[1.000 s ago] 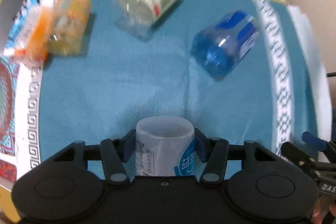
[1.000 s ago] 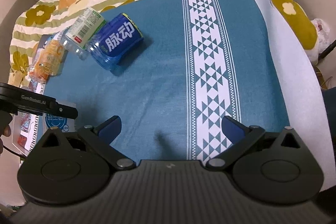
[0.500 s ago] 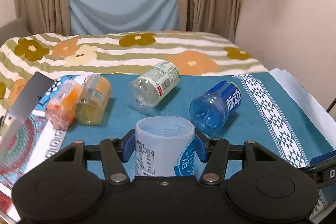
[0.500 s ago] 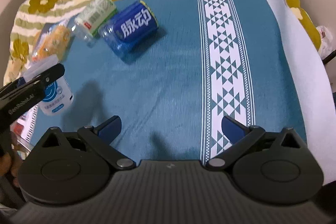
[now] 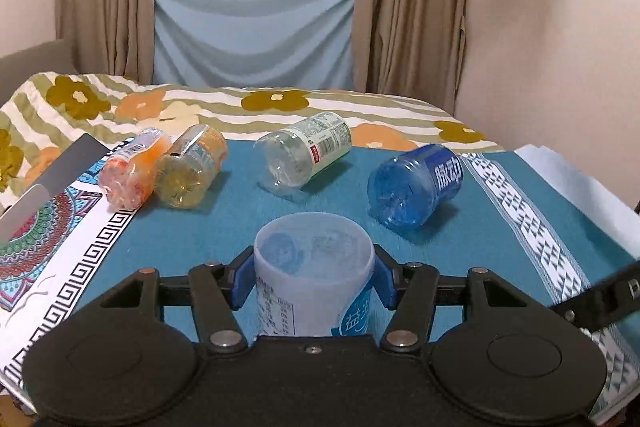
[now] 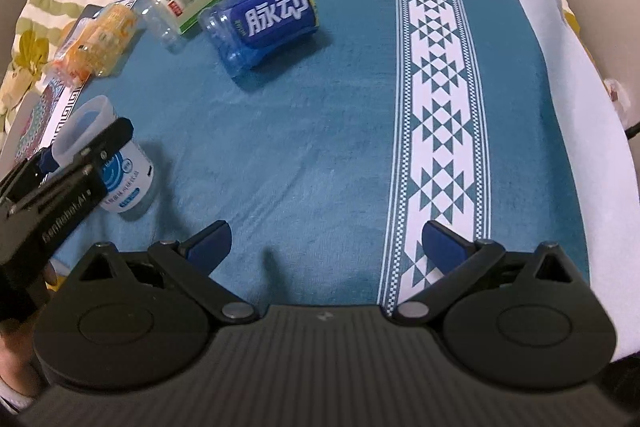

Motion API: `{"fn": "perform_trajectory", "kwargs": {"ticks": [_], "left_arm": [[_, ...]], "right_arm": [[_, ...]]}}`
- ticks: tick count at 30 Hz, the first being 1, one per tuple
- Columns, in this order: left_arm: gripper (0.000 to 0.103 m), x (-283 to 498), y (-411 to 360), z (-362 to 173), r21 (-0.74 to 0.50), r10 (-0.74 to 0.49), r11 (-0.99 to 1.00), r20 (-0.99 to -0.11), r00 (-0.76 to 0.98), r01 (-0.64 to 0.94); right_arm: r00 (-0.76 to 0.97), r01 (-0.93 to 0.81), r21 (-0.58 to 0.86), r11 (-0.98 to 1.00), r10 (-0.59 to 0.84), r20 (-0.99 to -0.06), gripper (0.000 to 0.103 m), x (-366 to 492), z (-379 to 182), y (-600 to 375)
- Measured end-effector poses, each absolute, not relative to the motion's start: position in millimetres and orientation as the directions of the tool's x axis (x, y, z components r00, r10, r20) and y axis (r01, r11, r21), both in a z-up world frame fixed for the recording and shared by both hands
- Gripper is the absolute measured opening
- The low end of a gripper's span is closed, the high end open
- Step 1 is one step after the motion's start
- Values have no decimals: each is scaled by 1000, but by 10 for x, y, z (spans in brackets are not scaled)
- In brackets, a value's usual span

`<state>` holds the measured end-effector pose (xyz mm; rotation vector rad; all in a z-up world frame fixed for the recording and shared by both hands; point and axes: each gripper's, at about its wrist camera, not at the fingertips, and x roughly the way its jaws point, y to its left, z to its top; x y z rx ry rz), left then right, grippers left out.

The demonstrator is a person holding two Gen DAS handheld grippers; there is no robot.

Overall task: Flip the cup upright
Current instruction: 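Carry the cup with the left gripper and lower it upright onto the cloth, then open the left gripper and pull it back from the cup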

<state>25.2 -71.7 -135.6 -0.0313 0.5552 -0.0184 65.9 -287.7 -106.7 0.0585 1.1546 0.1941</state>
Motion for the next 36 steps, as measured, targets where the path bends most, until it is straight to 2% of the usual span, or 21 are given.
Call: {"fn": "perform_trajectory", "kwargs": {"ticks": [8, 12, 15, 16, 18, 26, 36], "left_arm": [[64, 224, -699, -1328, -45, -24, 999, -569, 822, -2], [66, 250, -731, -1300, -9, -20, 1000, -600, 799, 19], [81, 279, -745, -1293, 1, -20, 1000, -616, 787, 26], [91, 276, -740, -1284, 0, -22, 1000, -614, 789, 28], [103, 275, -744, -1254, 3, -28, 999, -607, 794, 37], [103, 263, -685, -1029, 15, -27, 999, -631, 776, 47], [103, 52, -341, -289, -10, -40, 999, -668, 743, 45]], "right_arm": [[388, -158, 152, 976, 203, -899, 103, 661, -1066, -2775], [385, -160, 158, 974, 209, -899, 103, 663, -1058, -2754], [385, -159, 159, 974, 210, -899, 103, 661, -1053, -2749], [385, -158, 159, 975, 209, -899, 103, 660, -1050, -2748], [386, -156, 159, 975, 208, -899, 103, 658, -1047, -2750], [403, -123, 169, 978, 205, -892, 103, 626, -941, -2802], [475, -88, 168, 982, 190, -859, 103, 445, -344, -2750]]}}
